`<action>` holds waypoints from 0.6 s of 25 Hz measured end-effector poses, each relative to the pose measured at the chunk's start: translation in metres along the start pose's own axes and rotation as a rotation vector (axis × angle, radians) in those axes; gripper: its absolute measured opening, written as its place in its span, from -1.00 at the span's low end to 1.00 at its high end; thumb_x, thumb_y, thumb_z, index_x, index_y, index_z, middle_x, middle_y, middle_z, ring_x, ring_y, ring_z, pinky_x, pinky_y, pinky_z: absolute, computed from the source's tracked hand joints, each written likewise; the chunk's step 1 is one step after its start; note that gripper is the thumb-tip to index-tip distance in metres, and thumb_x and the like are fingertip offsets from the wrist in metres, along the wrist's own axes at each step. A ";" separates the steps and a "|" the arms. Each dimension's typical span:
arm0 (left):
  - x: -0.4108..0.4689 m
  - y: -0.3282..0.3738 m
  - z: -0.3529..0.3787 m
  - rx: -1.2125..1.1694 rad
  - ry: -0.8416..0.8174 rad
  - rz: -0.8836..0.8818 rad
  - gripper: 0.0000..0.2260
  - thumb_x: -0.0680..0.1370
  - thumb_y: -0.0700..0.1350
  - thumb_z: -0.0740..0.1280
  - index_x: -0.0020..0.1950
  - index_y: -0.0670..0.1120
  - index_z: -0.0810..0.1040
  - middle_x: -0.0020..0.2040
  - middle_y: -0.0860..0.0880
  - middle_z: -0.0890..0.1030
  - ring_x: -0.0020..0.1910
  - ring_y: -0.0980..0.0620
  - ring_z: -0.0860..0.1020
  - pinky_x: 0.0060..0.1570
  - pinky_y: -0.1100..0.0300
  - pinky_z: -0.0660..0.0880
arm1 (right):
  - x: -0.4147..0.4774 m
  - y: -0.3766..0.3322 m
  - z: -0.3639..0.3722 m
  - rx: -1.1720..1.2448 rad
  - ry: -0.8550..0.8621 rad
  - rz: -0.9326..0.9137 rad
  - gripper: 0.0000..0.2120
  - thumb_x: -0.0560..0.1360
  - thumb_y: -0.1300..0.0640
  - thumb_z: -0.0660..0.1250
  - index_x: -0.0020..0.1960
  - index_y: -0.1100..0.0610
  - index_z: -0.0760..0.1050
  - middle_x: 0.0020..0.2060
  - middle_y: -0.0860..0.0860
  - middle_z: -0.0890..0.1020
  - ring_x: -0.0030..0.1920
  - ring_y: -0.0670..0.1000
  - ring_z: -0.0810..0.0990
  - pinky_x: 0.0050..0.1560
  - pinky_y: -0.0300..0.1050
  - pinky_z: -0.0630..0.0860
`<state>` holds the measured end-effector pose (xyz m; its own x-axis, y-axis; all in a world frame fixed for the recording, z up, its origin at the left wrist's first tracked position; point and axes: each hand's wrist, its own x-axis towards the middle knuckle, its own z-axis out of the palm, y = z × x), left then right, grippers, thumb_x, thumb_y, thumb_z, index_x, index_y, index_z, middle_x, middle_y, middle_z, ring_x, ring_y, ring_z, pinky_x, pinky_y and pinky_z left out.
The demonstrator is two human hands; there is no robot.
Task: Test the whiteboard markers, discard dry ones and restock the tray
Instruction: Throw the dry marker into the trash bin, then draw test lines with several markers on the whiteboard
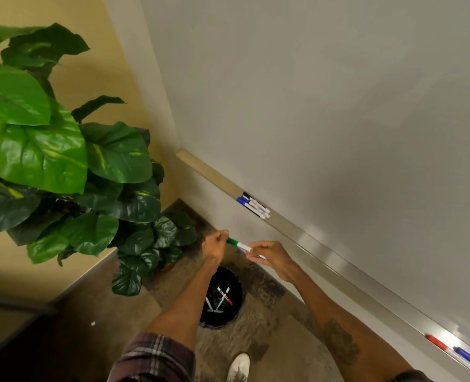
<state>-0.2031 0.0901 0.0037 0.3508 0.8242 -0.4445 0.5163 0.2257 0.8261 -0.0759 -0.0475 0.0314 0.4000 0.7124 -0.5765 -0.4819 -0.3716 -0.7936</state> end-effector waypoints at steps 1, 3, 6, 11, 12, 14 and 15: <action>-0.001 -0.012 -0.005 0.059 0.002 -0.037 -0.77 0.60 -0.01 0.30 0.12 -0.05 0.69 0.09 -0.10 0.69 0.16 -0.11 0.60 0.22 0.03 0.52 | 0.006 0.013 0.001 -0.064 0.020 0.040 -0.78 0.44 0.45 0.41 0.09 0.42 0.59 0.01 0.35 0.65 -0.02 0.21 0.70 0.00 -0.10 0.66; -0.005 -0.030 -0.014 0.100 -0.010 -0.057 -0.75 0.60 -0.05 0.32 0.19 -0.10 0.67 0.18 -0.12 0.66 0.22 -0.08 0.58 0.26 0.10 0.47 | 0.015 0.036 0.004 -0.177 0.071 0.117 -0.83 0.43 0.46 0.41 0.02 0.41 0.60 0.03 0.35 0.63 -0.01 0.23 0.69 -0.02 -0.07 0.66; -0.004 -0.045 -0.025 0.067 -0.052 -0.074 -0.76 0.60 -0.14 0.35 0.23 -0.18 0.64 0.20 -0.12 0.65 0.22 -0.06 0.59 0.28 0.11 0.48 | 0.025 0.056 0.022 -0.257 0.129 0.203 -0.87 0.44 0.46 0.40 -0.01 0.40 0.60 0.00 0.32 0.62 -0.03 0.22 0.66 -0.14 -0.13 0.67; 0.007 -0.046 -0.043 0.129 -0.042 -0.071 -0.74 0.61 -0.11 0.33 0.25 -0.16 0.63 0.21 -0.10 0.65 0.26 -0.03 0.57 0.30 0.13 0.45 | 0.031 0.046 0.069 -0.320 0.034 0.159 -0.59 0.54 0.19 0.41 0.32 0.31 0.46 0.15 0.22 0.58 0.04 0.16 0.63 -0.01 -0.12 0.63; 0.009 -0.046 -0.046 0.140 -0.038 -0.059 -0.74 0.62 -0.10 0.32 0.26 -0.16 0.63 0.21 -0.09 0.64 0.26 -0.02 0.56 0.29 0.16 0.42 | 0.033 0.042 0.072 -0.324 0.047 0.144 -0.57 0.55 0.15 0.39 0.36 0.29 0.44 0.20 0.23 0.56 0.08 0.18 0.63 -0.02 -0.11 0.63; 0.011 -0.043 -0.046 0.159 -0.031 -0.035 -0.75 0.62 -0.11 0.31 0.24 -0.14 0.64 0.20 -0.08 0.65 0.25 0.00 0.56 0.27 0.19 0.42 | 0.035 0.038 0.067 -0.337 0.079 0.126 -0.60 0.57 0.13 0.37 0.35 0.28 0.46 0.21 0.22 0.57 0.09 0.20 0.64 -0.11 -0.16 0.64; 0.012 -0.041 -0.044 0.160 -0.028 -0.017 -0.76 0.62 -0.11 0.31 0.22 -0.13 0.65 0.19 -0.07 0.66 0.24 0.00 0.57 0.26 0.19 0.43 | 0.035 0.037 0.061 -0.344 0.094 0.118 -0.63 0.57 0.13 0.37 0.31 0.27 0.49 0.20 0.21 0.58 0.05 0.18 0.66 -0.13 -0.17 0.65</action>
<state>-0.2547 0.1134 -0.0206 0.3613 0.8057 -0.4694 0.6392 0.1525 0.7538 -0.1269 -0.0002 -0.0063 0.4351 0.6008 -0.6706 -0.2450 -0.6378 -0.7302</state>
